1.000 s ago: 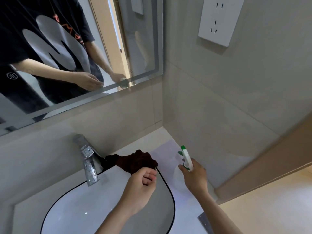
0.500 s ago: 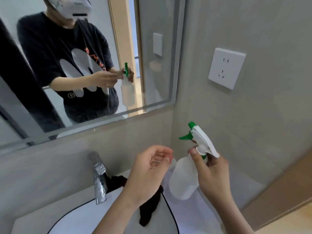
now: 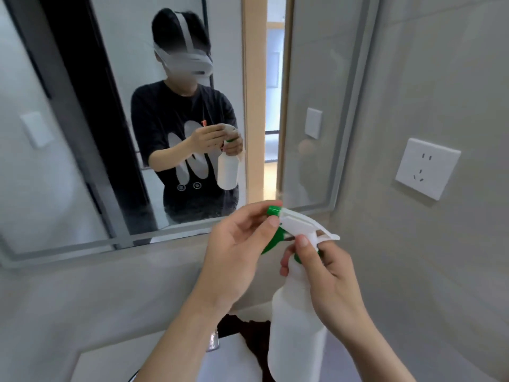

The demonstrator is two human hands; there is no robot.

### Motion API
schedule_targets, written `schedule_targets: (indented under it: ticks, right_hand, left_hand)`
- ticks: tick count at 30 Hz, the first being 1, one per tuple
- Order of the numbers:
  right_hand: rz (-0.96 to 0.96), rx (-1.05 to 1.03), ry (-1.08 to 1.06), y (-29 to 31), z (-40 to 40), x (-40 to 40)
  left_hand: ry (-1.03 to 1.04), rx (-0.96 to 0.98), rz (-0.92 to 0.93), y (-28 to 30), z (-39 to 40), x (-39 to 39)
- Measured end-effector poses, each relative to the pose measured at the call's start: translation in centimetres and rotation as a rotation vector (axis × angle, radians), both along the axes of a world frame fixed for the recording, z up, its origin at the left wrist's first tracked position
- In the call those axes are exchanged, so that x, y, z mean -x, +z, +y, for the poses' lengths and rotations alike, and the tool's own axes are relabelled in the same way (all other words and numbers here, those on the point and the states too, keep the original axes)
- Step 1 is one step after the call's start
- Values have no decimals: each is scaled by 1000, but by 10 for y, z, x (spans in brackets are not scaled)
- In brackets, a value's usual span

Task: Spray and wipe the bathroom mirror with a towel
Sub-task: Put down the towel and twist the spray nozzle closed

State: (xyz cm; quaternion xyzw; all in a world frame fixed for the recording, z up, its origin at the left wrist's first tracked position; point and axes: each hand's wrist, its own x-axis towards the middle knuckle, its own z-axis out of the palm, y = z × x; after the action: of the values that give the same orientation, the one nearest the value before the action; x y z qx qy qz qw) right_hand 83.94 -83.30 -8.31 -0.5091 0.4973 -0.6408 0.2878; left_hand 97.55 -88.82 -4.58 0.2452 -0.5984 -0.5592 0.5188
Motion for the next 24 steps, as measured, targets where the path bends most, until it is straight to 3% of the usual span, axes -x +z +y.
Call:
schedule_targets:
  ticks: [8, 24]
  right_hand:
    - [-39, 6, 226, 31, -29, -37]
    - [13, 88, 259, 46, -29, -86]
  left_hand:
    - [170, 91, -54, 21, -22, -49]
    - [320, -10, 68, 36, -7, -83]
